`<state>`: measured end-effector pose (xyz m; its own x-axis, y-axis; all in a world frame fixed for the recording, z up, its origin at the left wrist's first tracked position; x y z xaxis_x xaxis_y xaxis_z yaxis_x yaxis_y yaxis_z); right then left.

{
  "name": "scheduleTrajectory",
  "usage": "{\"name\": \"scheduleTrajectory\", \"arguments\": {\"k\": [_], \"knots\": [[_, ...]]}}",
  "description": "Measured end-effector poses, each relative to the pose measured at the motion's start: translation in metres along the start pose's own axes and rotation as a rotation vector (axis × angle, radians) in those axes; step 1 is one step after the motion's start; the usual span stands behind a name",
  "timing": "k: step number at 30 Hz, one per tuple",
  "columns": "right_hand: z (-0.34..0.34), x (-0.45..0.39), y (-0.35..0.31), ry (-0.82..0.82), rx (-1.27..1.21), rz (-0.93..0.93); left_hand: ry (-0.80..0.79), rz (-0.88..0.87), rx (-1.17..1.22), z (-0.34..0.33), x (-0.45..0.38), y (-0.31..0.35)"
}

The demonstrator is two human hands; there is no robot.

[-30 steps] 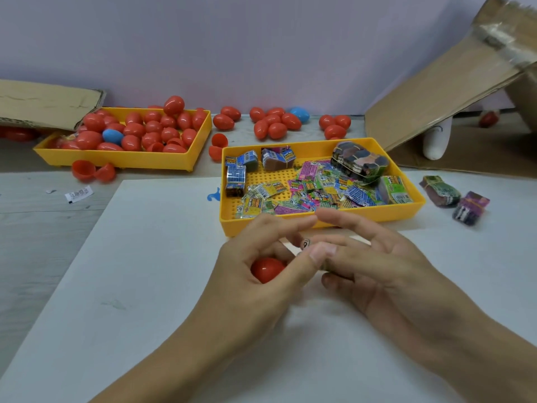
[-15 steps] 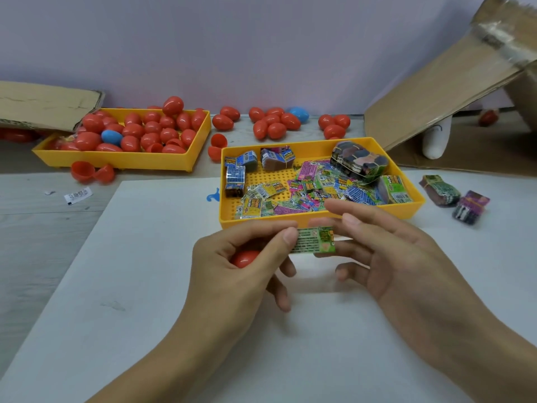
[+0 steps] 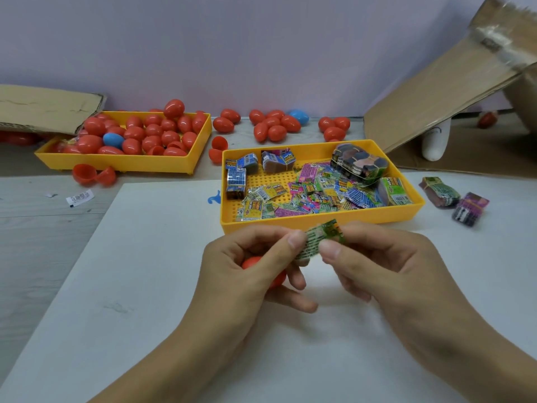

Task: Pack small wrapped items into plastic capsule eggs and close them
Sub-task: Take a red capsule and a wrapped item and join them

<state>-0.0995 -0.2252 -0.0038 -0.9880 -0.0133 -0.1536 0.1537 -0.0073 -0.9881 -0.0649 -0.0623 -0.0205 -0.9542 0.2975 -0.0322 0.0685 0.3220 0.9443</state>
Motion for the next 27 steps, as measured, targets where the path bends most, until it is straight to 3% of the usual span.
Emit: {"name": "scheduleTrajectory", "arguments": {"k": [3,10,14,19,27], "knots": [[0.002,0.000,-0.002,0.055,0.031,0.033,-0.073,0.004,-0.052,-0.003,0.003,0.003],[0.007,0.000,-0.006,-0.011,0.239,0.079,-0.111,-0.085,-0.250,-0.004,0.008,0.006],[0.010,0.000,-0.006,0.017,0.309,0.127,-0.093,-0.083,-0.169,-0.002,0.006,0.006],[0.011,-0.001,-0.008,-0.001,0.323,0.147,-0.099,0.040,0.028,0.001,0.003,0.008],[0.009,0.002,-0.003,0.035,0.326,0.101,-0.166,0.029,-0.061,-0.002,0.006,0.007]]}}
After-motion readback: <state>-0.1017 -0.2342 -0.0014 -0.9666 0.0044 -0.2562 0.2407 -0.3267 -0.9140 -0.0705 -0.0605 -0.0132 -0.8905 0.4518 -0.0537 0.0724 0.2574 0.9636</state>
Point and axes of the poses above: each hand's wrist, its own x-axis away from the middle knuckle, its own z-axis out of the back of the hand, y = z × x, the point moved 1 cm from there along -x, towards the middle knuckle, and after that the axes turned 2 degrees about x, right-handed, at the moved point
